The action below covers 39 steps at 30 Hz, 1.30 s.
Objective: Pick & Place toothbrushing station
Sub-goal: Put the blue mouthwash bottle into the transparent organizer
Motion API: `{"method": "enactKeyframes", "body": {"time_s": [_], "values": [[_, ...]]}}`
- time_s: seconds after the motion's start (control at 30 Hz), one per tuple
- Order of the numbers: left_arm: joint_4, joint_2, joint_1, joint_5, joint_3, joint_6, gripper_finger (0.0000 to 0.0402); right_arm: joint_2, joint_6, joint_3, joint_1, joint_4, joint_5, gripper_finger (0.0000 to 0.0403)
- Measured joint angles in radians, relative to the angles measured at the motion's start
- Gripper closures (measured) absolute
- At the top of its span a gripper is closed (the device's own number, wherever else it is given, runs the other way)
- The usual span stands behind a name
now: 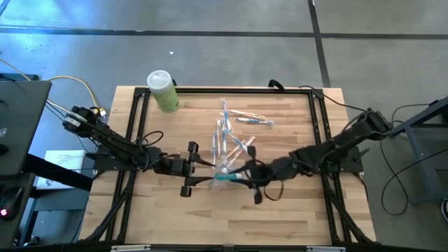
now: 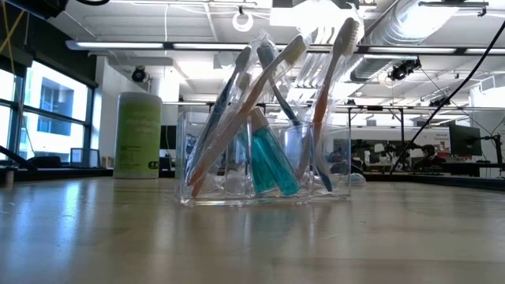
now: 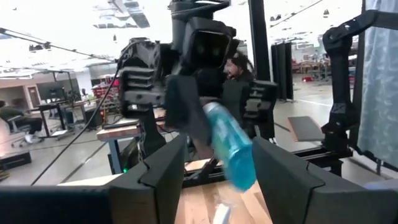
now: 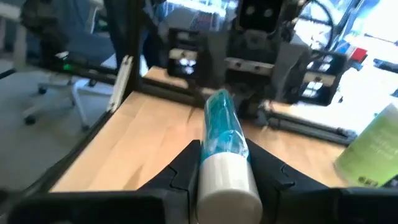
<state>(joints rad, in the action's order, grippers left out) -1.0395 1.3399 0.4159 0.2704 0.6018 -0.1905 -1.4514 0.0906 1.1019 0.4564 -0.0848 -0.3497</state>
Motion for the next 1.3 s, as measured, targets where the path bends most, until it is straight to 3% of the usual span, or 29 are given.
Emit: {"method": "enactKeyframes", "body": {"time_s": [0.23, 0.3, 0.4, 0.57, 0.83, 0.93, 1.13, 1.3], "values": [[0.008, 0.000, 0.013, -0.003, 0.000, 0.000, 0.0220, 0.017, -0.226, 0.128, 0.156, 0.335, 0.056, 0.0323], [0.022, 0.000, 0.013, -0.003, 0.000, 0.000, 0.0219, 0.010, -0.294, 0.140, 0.188, 0.410, 0.121, 0.0323], [0.045, 0.000, 0.013, -0.003, 0.000, 0.004, 0.0219, -0.026, -0.367, 0.126, 0.216, 0.524, 0.125, 0.0323], [0.064, 0.000, 0.013, -0.003, 0.000, 0.005, 0.0219, -0.128, -0.429, 0.126, 0.188, 0.630, 0.140, 0.0323], [0.074, 0.000, 0.013, 0.000, 0.000, 0.008, 0.0219, -0.251, -0.311, 0.124, 0.076, 0.641, 0.167, 0.0323], [0.084, 0.000, 0.013, 0.001, 0.000, 0.033, 0.0219, -0.251, -0.292, 0.133, 0.053, 0.631, 0.138, 0.0323], [0.100, 0.000, 0.013, 0.001, 0.000, 0.052, 0.0219, -0.249, -0.249, 0.192, 0.060, 0.656, -0.064, 0.0323], [0.101, -0.001, 0.013, 0.001, 0.000, 0.056, 0.0219, -0.249, -0.245, 0.206, 0.053, 0.696, -0.124, 0.0323]]}}
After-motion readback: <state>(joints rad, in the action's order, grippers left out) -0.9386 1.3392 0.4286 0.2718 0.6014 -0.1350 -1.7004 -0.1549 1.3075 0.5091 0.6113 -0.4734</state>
